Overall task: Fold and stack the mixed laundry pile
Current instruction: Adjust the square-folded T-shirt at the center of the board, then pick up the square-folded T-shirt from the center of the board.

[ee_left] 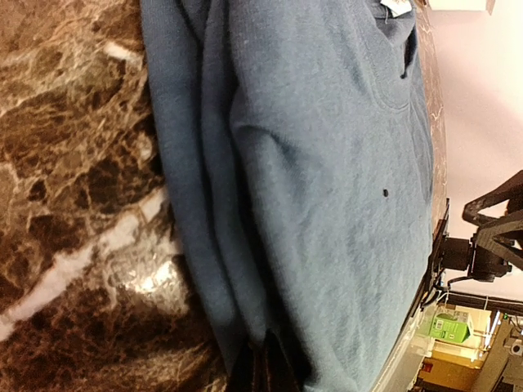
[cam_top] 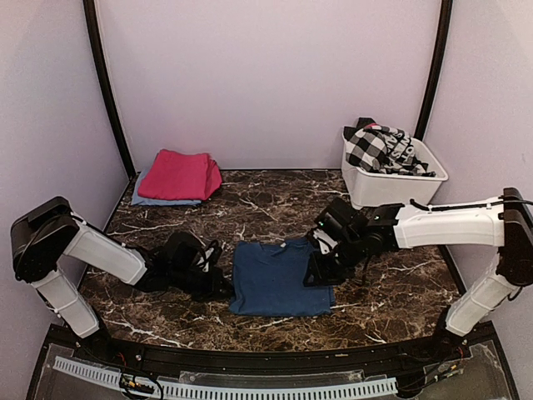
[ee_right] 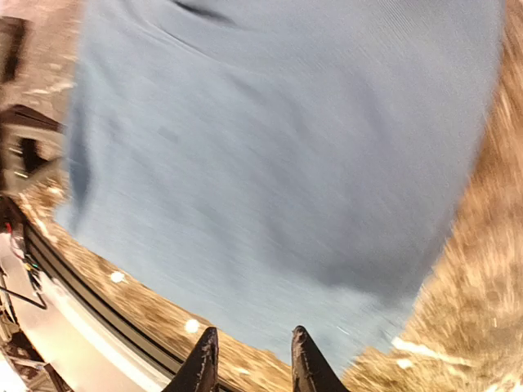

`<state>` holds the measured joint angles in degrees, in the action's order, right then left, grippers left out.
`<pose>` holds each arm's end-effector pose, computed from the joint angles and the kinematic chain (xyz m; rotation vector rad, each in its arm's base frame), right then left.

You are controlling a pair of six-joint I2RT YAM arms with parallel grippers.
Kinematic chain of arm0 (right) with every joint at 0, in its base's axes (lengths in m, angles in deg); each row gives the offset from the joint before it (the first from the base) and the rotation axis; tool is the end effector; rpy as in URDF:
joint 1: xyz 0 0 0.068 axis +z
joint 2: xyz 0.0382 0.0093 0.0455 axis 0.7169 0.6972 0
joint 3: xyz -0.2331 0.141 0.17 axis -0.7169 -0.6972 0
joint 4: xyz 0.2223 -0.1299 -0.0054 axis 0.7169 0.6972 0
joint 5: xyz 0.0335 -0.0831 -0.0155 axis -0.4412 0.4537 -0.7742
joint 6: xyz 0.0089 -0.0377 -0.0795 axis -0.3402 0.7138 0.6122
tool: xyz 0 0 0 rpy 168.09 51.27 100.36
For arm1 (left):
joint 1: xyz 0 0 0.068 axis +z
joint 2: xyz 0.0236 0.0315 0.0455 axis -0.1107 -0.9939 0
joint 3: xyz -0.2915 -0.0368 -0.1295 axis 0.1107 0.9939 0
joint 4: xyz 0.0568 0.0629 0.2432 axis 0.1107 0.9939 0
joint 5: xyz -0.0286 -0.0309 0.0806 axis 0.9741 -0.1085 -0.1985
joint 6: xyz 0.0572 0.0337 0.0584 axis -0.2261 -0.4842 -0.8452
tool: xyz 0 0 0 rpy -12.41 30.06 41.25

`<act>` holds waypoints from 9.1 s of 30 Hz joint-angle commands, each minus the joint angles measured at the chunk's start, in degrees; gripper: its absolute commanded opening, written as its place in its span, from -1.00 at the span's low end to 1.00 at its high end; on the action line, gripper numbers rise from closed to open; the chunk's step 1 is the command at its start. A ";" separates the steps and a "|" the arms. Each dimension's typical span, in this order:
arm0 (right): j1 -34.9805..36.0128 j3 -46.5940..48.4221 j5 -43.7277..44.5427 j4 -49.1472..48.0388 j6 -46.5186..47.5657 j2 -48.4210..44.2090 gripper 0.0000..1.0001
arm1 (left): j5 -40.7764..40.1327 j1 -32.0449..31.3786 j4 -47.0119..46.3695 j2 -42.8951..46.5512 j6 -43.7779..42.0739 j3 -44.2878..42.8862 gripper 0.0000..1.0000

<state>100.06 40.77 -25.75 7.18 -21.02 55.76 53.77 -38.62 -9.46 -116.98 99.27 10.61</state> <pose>0.1763 0.2707 0.2249 -0.3724 2.8377 0.7276 0.1969 -0.2407 0.1461 0.1041 2.5675 -1.2502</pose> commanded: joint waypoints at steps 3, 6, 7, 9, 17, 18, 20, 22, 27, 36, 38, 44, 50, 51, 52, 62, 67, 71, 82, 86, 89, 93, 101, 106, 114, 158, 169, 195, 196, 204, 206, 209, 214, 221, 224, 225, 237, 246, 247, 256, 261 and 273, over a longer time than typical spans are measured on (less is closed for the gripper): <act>-2.84 -9.81 -1.52 -2.69 -3.09 -6.15 -0.44 | -0.68 -0.29 2.11 0.22 -0.87 -2.35 -1.00; -4.07 -12.49 -1.67 -3.48 -3.48 -7.45 -0.44 | -0.77 -0.29 2.76 0.21 -0.96 -2.63 -1.00; -4.26 -13.03 -1.57 -3.64 -3.41 -7.60 -0.44 | -0.77 -0.29 2.85 0.33 -0.93 -2.65 -1.00; -4.65 -13.61 -1.38 -3.92 -3.10 -7.69 -0.43 | -0.98 -0.29 3.03 0.48 -0.91 -2.69 -1.00; -5.30 -14.93 -2.87 -8.03 -1.92 -4.58 -0.43 | -1.72 -0.29 3.75 0.86 -0.69 -3.00 -1.00; -5.37 -14.93 -2.98 -8.52 -1.78 -4.21 -0.44 | -1.75 -0.29 3.74 0.85 -0.65 -3.00 -1.00; -5.39 -14.80 -3.08 -9.17 -1.52 -3.47 -0.44 | -1.69 -0.29 3.78 0.77 -0.64 -3.00 -1.00; -5.55 -14.63 -2.57 -8.95 -1.39 -2.58 -0.44 | -1.80 -0.29 3.69 0.89 -0.56 -3.00 -1.00; -5.65 -14.56 -1.70 -7.77 -1.38 -2.38 -0.34 | -1.80 -0.29 3.82 0.80 -0.72 -3.24 -1.00; -5.83 -15.30 -4.40 -11.07 -1.14 -1.05 -0.49 | -1.95 -0.29 3.76 0.73 -0.73 -3.35 -1.00; -5.83 -15.22 -4.86 -11.50 -0.92 -0.30 -0.67 | -1.83 -0.29 3.92 0.97 -0.73 -3.47 -1.00; -6.18 -15.26 -1.78 -8.22 -0.79 -2.79 -1.00 | -2.87 -0.29 8.74 5.97 -2.78 -4.64 -1.00; -6.86 -15.46 0.01 -6.13 -0.57 -4.81 -1.00 | -4.31 -0.23 14.01 9.63 -4.83 -5.84 -1.00; -6.96 -15.41 0.20 -5.90 -0.51 -4.88 -1.00 | -4.38 -0.22 14.19 9.72 -4.76 -5.78 -1.00; -6.97 -15.45 0.29 -5.81 -0.58 -5.14 -1.00 | -4.46 -0.21 14.45 9.67 -4.72 -5.61 -1.00; -7.41 -15.87 0.82 -5.06 -0.18 -5.69 -1.00 | -3.64 2.43 13.84 10.79 -4.30 -2.02 -1.00; -7.41 -16.15 0.68 -5.63 0.14 -4.87 -1.00 | -1.52 2.69 12.35 12.06 -5.23 -1.63 -1.00; -7.41 -15.94 0.67 -5.54 0.26 -4.97 -1.00 | -1.86 3.87 13.06 12.99 -6.22 -1.56 -1.00; -7.41 -15.50 -7.14 -11.69 2.20 -3.92 -0.92 | -0.16 4.54 11.90 7.33 -7.22 -0.12 -0.78; -7.76 -14.31 -4.14 -7.82 3.35 -8.13 -0.43 | -4.17 4.54 16.48 13.42 -8.87 0.17 -0.25; -9.39 -13.79 -3.30 -5.35 4.68 -11.53 -0.36 | -6.94 4.62 21.59 20.07 -11.34 -1.53 0.00; -10.23 -14.53 -5.99 -6.59 4.98 -11.54 -0.37 | -5.31 4.52 26.67 23.43 -13.94 -4.53 0.03; -10.27 -19.28 -10.53 -10.76 1.92 -11.57 -0.33 | -3.30 -0.56 26.59 18.33 -11.00 -5.85 -0.04; -10.23 -21.57 -11.97 -14.82 1.37 -8.78 -0.34 | -3.82 -2.70 25.22 13.00 -9.49 -6.22 -0.14; -10.23 -21.98 -11.69 -17.77 2.11 -2.20 -0.72 | -7.27 -3.02 25.31 6.05 -6.43 -4.94 -0.49; -12.88 -17.60 -23.78 -30.98 6.66 -3.20 0.09 | -3.03 2.79 15.21 13.79 -16.90 -5.14 0.48; -25.66 3.15 -12.27 -18.28 21.91 9.07 -0.19 | -7.40 13.48 23.16 1.14 -23.60 -25.72 -0.05; -26.44 12.05 -17.12 -18.92 28.67 26.30 -0.44 | 2.84 13.03 29.12 -20.04 -33.03 -39.89 -0.44; -26.47 11.99 -16.73 -18.79 28.68 26.09 -0.53 | 2.47 13.00 28.86 -19.71 -33.09 -39.64 -0.66; -26.67 9.64 -11.94 -20.19 26.89 20.27 -1.00 | -1.98 13.07 14.79 -10.51 -30.94 -30.46 -1.00; -26.94 7.75 -10.86 -21.96 26.12 18.63 -1.00 | -3.10 13.07 11.64 -9.30 -31.16 -29.20 -1.00; -27.18 6.67 -10.14 -24.06 25.52 17.53 -1.00 | -4.60 13.08 8.25 -8.66 -31.45 -27.45 -1.00; -27.19 9.42 -9.99 -24.61 25.90 21.13 -1.00 | -8.72 13.23 8.72 -12.59 -31.57 -28.98 -0.99; -27.28 15.93 -5.85 -23.35 27.54 28.66 -1.00 | -15.52 14.55 13.78 -18.09 -30.11 -33.18 -0.85; -27.37 17.82 -5.53 -22.70 28.79 28.88 -0.67 | -14.97 15.74 14.40 -19.00 -29.50 -34.16 -0.71; -27.39 18.58 -5.33 -21.89 29.16 28.28 -0.40 | -15.08 15.86 15.01 -18.75 -29.61 -34.50 -0.54; -18.48 18.00 -4.58 -12.06 34.89 9.90 0.23 | -23.32 17.49 24.50 4.80 -20.23 -28.54 0.98; 2.13 17.92 3.37 -10.37 38.23 9.47 0.13 | -12.01 22.16 34.63 16.20 -12.32 -21.51 0.98; 3.95 18.27 4.13 -10.44 38.85 10.48 0.12 | -10.96 22.19 33.50 18.06 -12.31 -20.52 0.98; 14.55 27.62 6.57 -7.96 41.77 24.56 -0.07 | -9.08 22.21 30.54 27.70 -7.06 -9.03 0.98; 15.95 31.83 7.00 -7.34 44.11 30.86 -0.16 | -8.82 22.21 29.36 30.07 -3.88 -5.07 0.98; 19.09 37.51 17.57 -2.87 45.47 41.29 -0.42 | -8.26 22.21 31.89 31.17 -6.40 -3.33 0.98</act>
<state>118.60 77.29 -12.74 2.04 24.23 94.91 43.82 -16.41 21.38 -85.26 94.52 6.52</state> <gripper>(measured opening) 0.323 0.989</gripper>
